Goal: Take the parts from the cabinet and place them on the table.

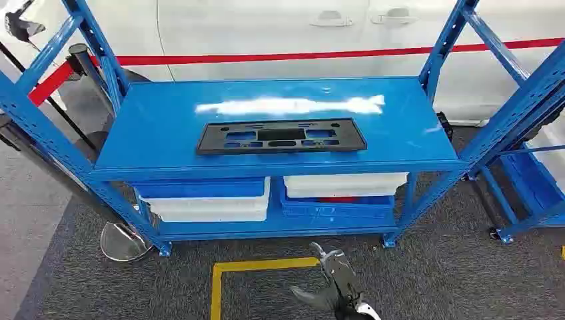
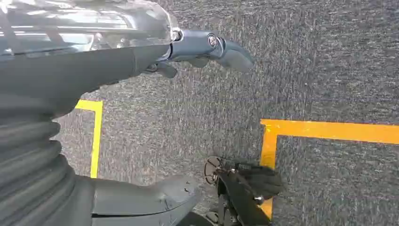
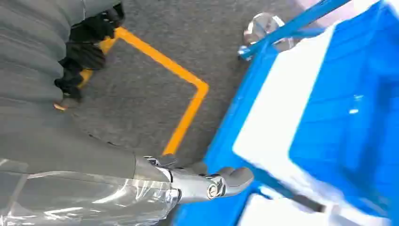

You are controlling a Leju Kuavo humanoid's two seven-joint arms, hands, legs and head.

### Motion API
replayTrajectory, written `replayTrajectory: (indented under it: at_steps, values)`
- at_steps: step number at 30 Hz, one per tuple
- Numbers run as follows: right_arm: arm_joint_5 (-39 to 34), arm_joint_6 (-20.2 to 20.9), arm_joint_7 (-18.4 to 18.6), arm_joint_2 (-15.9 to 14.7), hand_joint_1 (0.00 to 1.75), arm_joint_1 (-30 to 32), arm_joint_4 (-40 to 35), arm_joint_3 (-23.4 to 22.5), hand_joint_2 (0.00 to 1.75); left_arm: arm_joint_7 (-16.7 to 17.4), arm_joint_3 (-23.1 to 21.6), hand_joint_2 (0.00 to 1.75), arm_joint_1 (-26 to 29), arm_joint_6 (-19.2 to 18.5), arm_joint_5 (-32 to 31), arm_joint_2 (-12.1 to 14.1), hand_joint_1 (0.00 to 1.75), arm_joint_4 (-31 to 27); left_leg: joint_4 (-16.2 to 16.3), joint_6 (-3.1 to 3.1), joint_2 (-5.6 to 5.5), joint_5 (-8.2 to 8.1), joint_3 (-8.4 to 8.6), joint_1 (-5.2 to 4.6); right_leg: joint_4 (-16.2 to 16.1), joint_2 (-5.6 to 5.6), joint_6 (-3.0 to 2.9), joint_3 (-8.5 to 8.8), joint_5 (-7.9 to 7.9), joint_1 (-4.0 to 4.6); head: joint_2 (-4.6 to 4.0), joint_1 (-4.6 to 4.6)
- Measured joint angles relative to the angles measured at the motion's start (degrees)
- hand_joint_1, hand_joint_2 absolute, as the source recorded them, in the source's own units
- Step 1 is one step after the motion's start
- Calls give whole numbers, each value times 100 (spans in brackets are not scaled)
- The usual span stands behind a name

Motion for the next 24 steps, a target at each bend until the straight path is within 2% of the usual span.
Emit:
replayTrajectory:
  at_steps: [2,5,7,9,12,18,22,23,24]
  values:
    - [4,-18,-121,-50,0,42,-245,90,175,0,-26,175,0,0,26,-2,0,0,0,0,0,0,-2,0,2,1,0,-1,0,0,0,0]
    - [215,2,-593,-83,0,59,-735,146,175,-9,-105,175,0,-22,144,-4,0,0,0,0,0,0,-10,0,6,1,0,-6,0,0,0,0]
    - [530,102,-678,-81,0,-20,-1218,190,175,-44,-179,175,0,-63,201,-4,0,0,0,0,1,0,-14,0,7,1,0,-6,0,0,0,0]
    - [828,227,-623,-57,0,-155,-1642,220,175,-81,-279,175,-2,-78,212,-4,0,0,0,-1,1,1,-10,0,8,0,0,-8,0,0,0,0]
    - [1008,422,-242,15,0,-454,-2061,264,175,-182,-413,175,-15,-271,317,4,0,0,0,-5,0,7,-5,0,9,0,-3,-8,2,0,0,0]
    - [1047,455,-98,55,0,-680,-2222,354,175,-219,-575,175,-53,-431,424,33,0,0,0,-4,-1,10,-9,0,10,-2,-4,-9,3,0,0,0]
    - [588,577,186,68,0,-819,-2097,385,175,-243,-706,175,-65,-686,503,63,0,0,0,-4,-1,10,-15,0,11,-1,-4,-14,3,0,0,0]
    - [533,579,243,77,0,-883,-2010,389,175,-214,-758,0,-72,-719,524,77,0,0,0,-4,-1,10,-15,0,11,-2,-4,-14,3,0,0,0]
    - [470,579,305,92,0,-943,-1890,389,175,-192,-806,0,-77,-743,568,90,0,0,0,-4,-1,10,-14,0,11,-2,-4,-14,3,0,0,0]
